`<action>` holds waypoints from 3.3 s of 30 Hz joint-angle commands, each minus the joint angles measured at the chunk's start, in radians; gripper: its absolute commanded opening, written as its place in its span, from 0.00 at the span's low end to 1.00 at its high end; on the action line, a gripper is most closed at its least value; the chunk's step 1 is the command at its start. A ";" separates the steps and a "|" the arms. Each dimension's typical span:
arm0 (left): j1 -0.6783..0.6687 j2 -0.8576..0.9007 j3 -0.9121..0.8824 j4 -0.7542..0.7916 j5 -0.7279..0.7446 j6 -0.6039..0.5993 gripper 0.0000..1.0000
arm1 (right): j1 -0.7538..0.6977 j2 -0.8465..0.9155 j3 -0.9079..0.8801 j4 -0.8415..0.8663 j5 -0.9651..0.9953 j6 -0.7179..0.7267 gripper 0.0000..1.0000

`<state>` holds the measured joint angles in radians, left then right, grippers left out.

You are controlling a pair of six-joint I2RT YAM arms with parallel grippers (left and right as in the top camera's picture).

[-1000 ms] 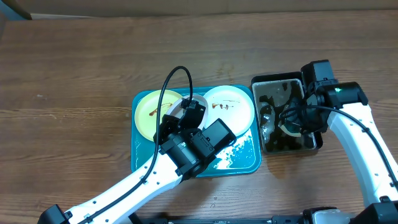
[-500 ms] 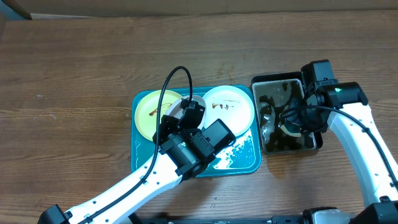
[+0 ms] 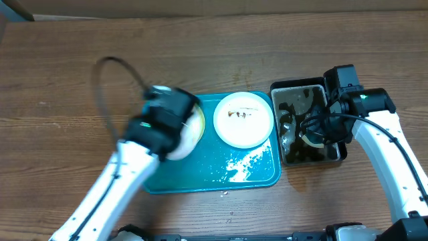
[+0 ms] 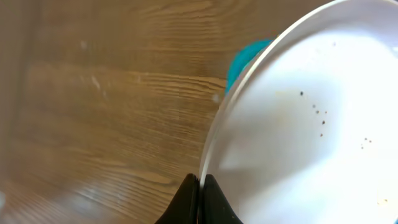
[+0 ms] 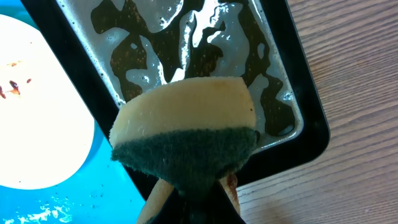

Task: Clean dirty plates on tray and stack at the side
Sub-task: 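Lift the white plate with the left gripper and place it left of the tray, then move the left gripper to the yellow plate and grip its rim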

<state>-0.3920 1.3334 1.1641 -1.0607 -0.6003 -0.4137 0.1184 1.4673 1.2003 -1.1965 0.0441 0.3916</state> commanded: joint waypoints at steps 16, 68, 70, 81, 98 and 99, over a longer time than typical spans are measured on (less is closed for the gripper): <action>0.850 0.183 0.043 0.138 0.601 0.051 0.04 | -0.003 -0.018 -0.003 -0.007 0.007 -0.003 0.04; 0.319 0.183 -0.104 -0.048 0.794 -0.450 0.80 | -0.003 -0.018 -0.003 -0.018 0.007 -0.003 0.04; 0.292 0.183 -0.161 0.008 0.790 -0.491 0.80 | -0.003 -0.018 -0.003 -0.018 0.007 -0.003 0.04; 0.274 0.183 -0.307 0.276 0.723 -0.582 0.80 | -0.003 -0.018 -0.003 -0.024 0.007 -0.003 0.04; 0.272 0.183 -0.436 0.404 0.697 -0.582 0.56 | -0.003 -0.018 -0.003 -0.031 0.007 -0.003 0.04; 0.272 0.183 -0.441 0.407 0.697 -0.583 0.50 | -0.003 -0.018 -0.003 -0.032 0.007 -0.003 0.04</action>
<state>-0.1116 1.5127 0.7471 -0.6609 0.1150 -0.9932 0.1184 1.4673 1.1999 -1.2263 0.0441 0.3916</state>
